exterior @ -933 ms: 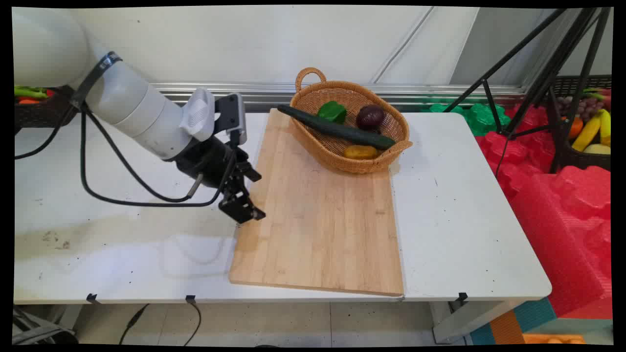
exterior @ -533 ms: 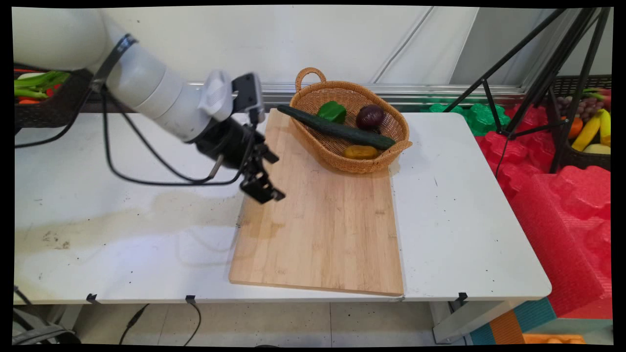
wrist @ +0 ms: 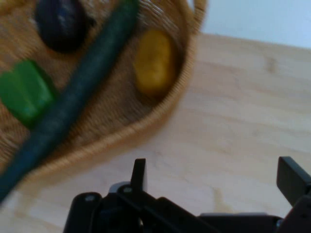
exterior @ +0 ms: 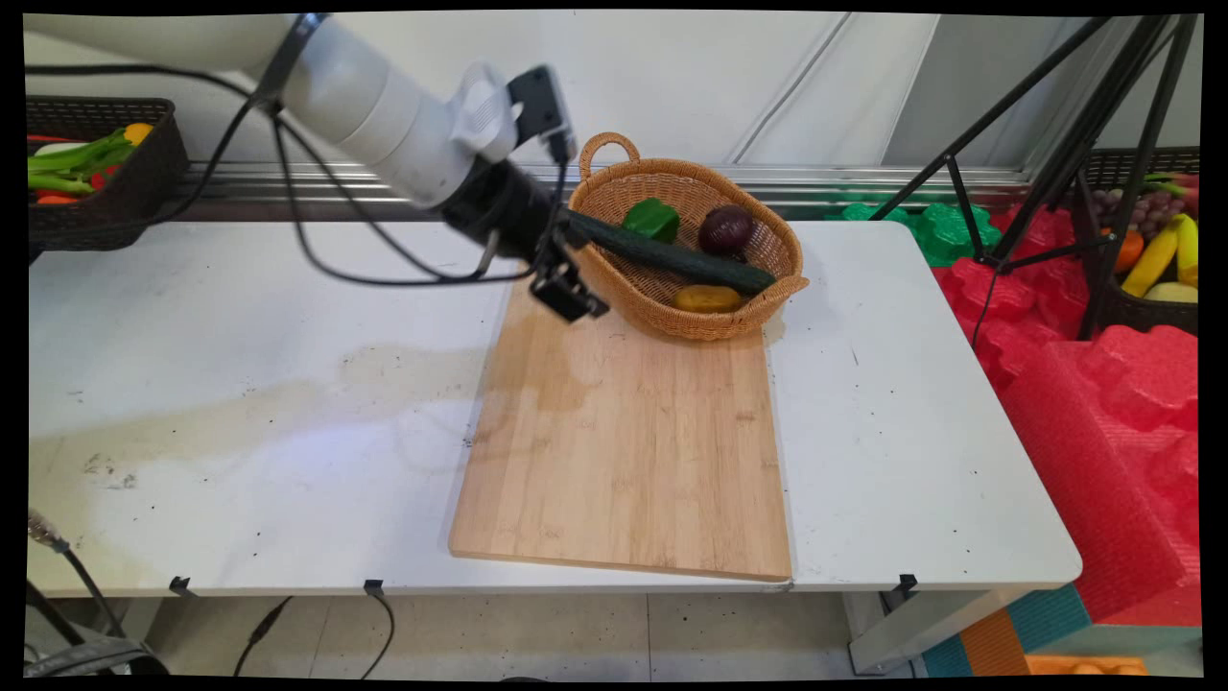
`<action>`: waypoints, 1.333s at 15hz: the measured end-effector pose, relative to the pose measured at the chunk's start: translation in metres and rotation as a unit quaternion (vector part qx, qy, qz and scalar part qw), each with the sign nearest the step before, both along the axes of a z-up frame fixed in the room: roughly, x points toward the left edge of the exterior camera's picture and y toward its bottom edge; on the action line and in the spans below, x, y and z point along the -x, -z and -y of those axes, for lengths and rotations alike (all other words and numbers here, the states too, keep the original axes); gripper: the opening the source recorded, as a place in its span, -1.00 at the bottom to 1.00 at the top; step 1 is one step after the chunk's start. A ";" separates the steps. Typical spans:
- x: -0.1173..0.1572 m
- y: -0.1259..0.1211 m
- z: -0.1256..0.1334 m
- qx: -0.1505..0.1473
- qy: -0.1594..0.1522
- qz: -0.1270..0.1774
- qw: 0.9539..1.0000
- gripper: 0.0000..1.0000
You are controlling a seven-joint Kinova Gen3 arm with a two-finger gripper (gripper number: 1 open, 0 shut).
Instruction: Pick up the cucumber from the vegetable basket
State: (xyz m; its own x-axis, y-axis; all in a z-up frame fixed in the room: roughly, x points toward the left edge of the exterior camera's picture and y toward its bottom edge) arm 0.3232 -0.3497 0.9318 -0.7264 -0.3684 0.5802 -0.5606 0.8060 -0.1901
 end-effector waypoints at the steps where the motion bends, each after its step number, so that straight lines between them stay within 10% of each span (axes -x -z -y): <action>1: 0.002 -0.003 0.010 0.008 -0.004 0.001 1.000 1.00; 11: 0.024 0.001 0.111 0.047 -0.018 0.045 0.998 1.00; 20: 0.058 0.050 0.178 0.021 -0.006 0.093 0.995 1.00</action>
